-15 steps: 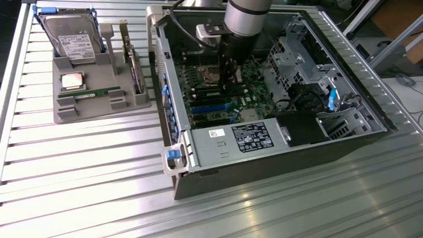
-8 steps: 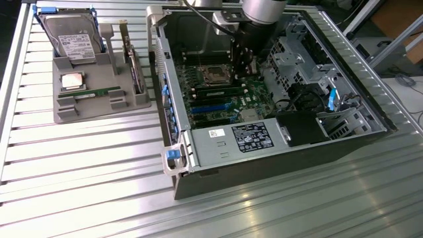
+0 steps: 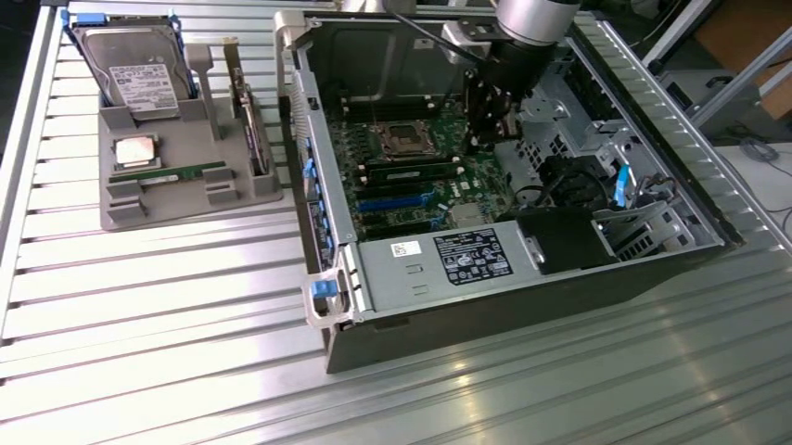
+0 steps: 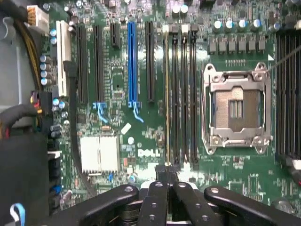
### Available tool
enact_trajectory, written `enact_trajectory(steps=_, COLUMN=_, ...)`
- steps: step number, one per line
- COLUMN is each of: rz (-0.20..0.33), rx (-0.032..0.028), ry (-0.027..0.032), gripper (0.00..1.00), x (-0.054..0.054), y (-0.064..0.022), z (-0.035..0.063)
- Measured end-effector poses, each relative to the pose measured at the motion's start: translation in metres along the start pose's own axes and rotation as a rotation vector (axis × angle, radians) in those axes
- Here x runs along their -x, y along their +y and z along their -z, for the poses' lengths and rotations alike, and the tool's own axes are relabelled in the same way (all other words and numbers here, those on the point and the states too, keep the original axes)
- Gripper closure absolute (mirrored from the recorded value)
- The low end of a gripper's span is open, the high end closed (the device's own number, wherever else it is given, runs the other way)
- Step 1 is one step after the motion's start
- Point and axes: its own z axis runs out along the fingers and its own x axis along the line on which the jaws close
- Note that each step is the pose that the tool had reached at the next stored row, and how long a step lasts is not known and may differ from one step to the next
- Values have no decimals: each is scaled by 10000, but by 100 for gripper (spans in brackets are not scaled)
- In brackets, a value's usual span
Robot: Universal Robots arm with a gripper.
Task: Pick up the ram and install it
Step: 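Insert the ram into the slot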
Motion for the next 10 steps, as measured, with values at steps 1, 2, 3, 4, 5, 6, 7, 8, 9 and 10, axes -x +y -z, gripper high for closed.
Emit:
enact_trajectory(steps=1, rz=0, rx=0, ry=0, gripper=89, x=-2, y=-13, z=22)
enact_trajectory(steps=2, rz=0, rx=1, ry=1, gripper=89, x=-3, y=-24, z=38)
enact_trajectory(steps=3, rz=-1, rx=2, ry=-2, gripper=89, x=-3, y=-65, z=43)
enact_trajectory(steps=4, rz=1, rx=7, ry=-1, gripper=89, x=-1, y=-147, z=47)
enact_trajectory(steps=5, rz=0, rx=14, ry=-3, gripper=89, x=1, y=-241, z=49)
enact_trajectory(steps=6, rz=2, rx=15, ry=-1, gripper=89, x=3, y=-319, z=57)
enact_trajectory(steps=7, rz=2, rx=15, ry=-2, gripper=89, x=1, y=-357, z=85)
enact_trajectory(steps=8, rz=1, rx=15, ry=-3, gripper=89, x=-3, y=-386, z=133)
enact_trajectory(steps=9, rz=1, rx=15, ry=-3, gripper=89, x=-5, y=-395, z=162)
enact_trajectory(steps=10, rz=1, rx=15, ry=-3, gripper=89, x=-10, y=-395, z=208)
